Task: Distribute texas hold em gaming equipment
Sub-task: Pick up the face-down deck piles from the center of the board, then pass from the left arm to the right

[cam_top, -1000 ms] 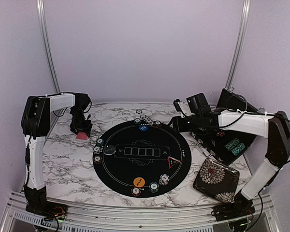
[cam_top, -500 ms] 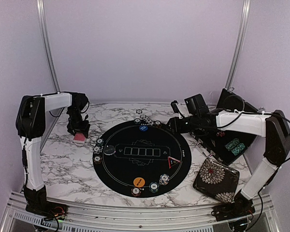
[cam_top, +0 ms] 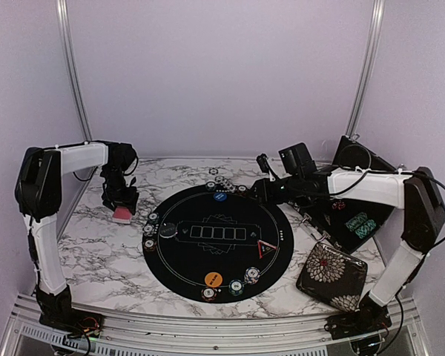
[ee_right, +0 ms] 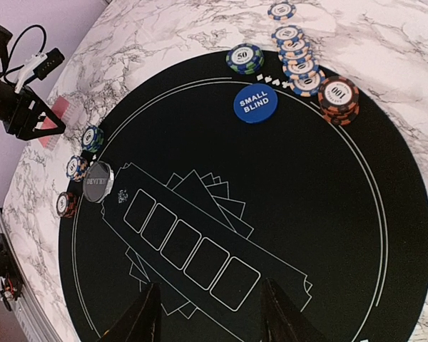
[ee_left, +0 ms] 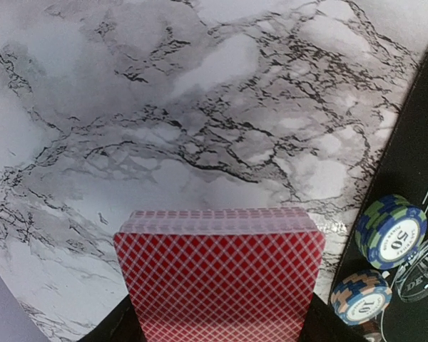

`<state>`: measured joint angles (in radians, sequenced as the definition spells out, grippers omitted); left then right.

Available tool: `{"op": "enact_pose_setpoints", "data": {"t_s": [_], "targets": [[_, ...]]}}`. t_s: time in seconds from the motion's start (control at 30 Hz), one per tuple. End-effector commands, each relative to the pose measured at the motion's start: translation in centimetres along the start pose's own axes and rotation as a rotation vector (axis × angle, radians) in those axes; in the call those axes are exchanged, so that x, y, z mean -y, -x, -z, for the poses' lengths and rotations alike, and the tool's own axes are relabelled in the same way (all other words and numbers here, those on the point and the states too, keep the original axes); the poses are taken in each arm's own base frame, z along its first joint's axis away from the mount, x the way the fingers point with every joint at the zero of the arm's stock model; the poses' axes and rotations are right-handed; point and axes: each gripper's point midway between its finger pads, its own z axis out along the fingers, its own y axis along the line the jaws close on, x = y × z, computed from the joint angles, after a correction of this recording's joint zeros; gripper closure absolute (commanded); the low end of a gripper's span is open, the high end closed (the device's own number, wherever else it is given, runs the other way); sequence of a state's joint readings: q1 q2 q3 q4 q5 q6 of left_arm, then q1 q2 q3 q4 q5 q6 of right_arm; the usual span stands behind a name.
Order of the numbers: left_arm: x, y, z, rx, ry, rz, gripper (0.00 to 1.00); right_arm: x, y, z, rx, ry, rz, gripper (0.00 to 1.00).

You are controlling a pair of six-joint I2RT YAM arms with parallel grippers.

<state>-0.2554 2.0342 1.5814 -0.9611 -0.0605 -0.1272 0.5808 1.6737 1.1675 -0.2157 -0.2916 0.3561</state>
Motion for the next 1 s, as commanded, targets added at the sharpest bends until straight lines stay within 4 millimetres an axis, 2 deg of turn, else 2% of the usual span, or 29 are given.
{"op": "enact_pose_setpoints", "data": {"t_s": [0.0,0.6,0.97], "targets": [[1.3,-1.3,2.1,0.014,-0.013,-0.016,0.46,-2.0,1.2,-0.1,0.019,0.061,-0.005,0.55],[8.2,-5.8,5.1,0.042,-0.078,-0.149,0.46,-4.1,-0.4,-1.6,-0.053,0.205,-0.079,0.55],[13.9,-7.3,6.9,0.064,-0.105,-0.285,0.46,-5.9,-1.4,-3.0,-0.104,0.354,-0.154,0.54]]}}
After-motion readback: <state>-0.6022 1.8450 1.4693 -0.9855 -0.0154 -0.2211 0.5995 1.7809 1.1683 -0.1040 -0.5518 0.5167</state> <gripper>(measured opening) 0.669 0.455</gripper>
